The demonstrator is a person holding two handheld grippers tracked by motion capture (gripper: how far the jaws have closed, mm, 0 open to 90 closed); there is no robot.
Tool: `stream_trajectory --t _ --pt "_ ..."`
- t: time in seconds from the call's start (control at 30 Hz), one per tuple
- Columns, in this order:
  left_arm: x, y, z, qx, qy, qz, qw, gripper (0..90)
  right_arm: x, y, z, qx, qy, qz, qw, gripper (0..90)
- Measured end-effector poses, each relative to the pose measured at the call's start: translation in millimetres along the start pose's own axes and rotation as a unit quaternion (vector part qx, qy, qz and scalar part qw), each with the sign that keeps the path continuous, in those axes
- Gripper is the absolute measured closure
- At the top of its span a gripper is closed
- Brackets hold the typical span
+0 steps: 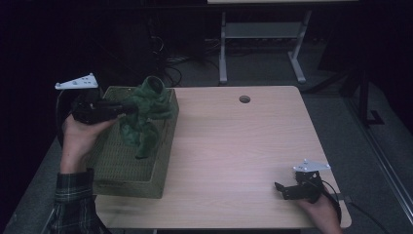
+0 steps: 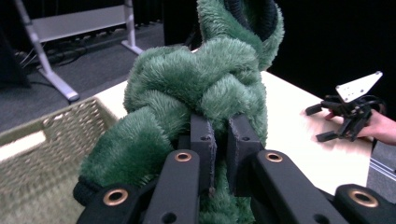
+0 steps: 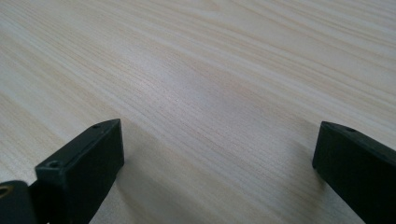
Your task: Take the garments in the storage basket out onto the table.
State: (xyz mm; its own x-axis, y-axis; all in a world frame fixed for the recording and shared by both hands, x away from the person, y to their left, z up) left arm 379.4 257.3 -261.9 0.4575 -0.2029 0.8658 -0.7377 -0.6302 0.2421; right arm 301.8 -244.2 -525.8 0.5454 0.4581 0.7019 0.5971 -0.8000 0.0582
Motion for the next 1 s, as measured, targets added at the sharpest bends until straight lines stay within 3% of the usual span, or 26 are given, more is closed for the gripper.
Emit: stream_trajectory --t 0.43,1.0 --pt "29.8 35.7 26.4 -0.040 0.001 0.039 0.9984 82.7 0.0 0.0 0.0 0.000 0.000 0.000 1.0000 1.7" --pt "32.3 69.7 80.8 -0.086 -0.018 0.058 0.9944 82.7 0.0 0.0 0.0 0.000 0.000 0.000 1.0000 1.7"
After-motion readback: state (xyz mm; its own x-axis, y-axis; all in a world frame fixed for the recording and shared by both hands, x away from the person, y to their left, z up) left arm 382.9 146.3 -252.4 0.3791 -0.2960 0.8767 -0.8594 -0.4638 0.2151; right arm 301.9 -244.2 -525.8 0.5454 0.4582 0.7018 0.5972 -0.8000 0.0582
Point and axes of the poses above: each handheld gripper's, and its own axes: z roughly forward along the jaws, x roughly out of its top, y roughly to its right, the point moved 6 cm from there along z, roughly forward along the jaws, and after that the axes turned 7 degrees about -z, right-handed, at the moved point
